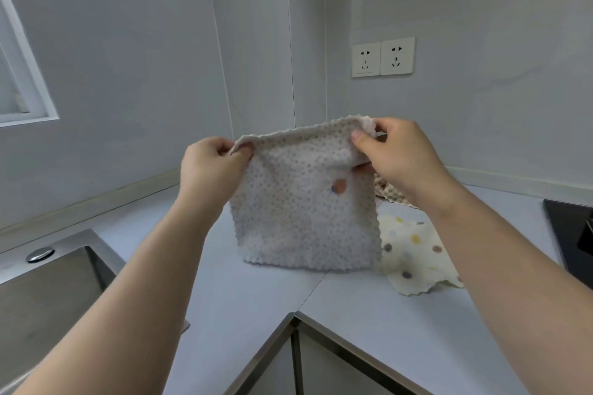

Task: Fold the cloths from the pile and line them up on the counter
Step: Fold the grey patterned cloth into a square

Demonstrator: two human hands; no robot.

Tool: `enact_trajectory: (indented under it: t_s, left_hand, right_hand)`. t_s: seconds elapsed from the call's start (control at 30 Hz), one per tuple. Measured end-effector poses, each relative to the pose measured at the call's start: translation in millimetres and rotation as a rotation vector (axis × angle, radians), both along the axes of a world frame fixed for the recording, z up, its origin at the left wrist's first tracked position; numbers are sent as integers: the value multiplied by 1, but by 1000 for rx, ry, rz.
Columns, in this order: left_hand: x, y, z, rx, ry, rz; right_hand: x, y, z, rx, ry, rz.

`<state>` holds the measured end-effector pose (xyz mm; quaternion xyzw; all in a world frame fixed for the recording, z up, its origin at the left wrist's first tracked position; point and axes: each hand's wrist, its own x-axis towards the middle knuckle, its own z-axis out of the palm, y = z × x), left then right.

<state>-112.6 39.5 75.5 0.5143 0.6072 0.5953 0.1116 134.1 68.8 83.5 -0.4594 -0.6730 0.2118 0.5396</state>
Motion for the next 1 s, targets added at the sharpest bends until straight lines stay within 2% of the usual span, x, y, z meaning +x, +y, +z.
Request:
enact_trajectory:
  t_s: [0.1, 0.27, 0.43, 0.53, 0.6, 0.7, 0.8, 0.9, 1.0]
  left_hand:
    - [-5, -2, 4, 71, -153, -26]
    - [-10, -4, 10, 112, -139, -74]
    - [-10, -16, 22, 223, -189, -115]
    - [-10, -21, 29, 146, -378, -229]
    - [-13, -21, 28, 31, -419, -265]
    - [-19, -14, 17, -178, -280, -221]
    - [-23, -8, 3, -357, -91, -179]
    - [-24, -4, -12, -386, 69, -129]
    - [-22, 1, -26, -412, 75, -70]
  right_hand:
    - [-1, 1, -1, -7, -49, 7]
    - [-3, -6, 1, 59, -103, -49]
    - [-3, -14, 11, 55, 145, 28]
    - [-1, -17, 17, -56, 276, 127]
    - [0, -15, 17, -145, 290, 173]
    - [0, -8, 7, -219, 173, 148]
    - [-1, 5, -12, -230, -52, 44]
    - [-3, 16, -32, -291, -274, 25]
    - [-6, 22, -48, -344, -444, 10]
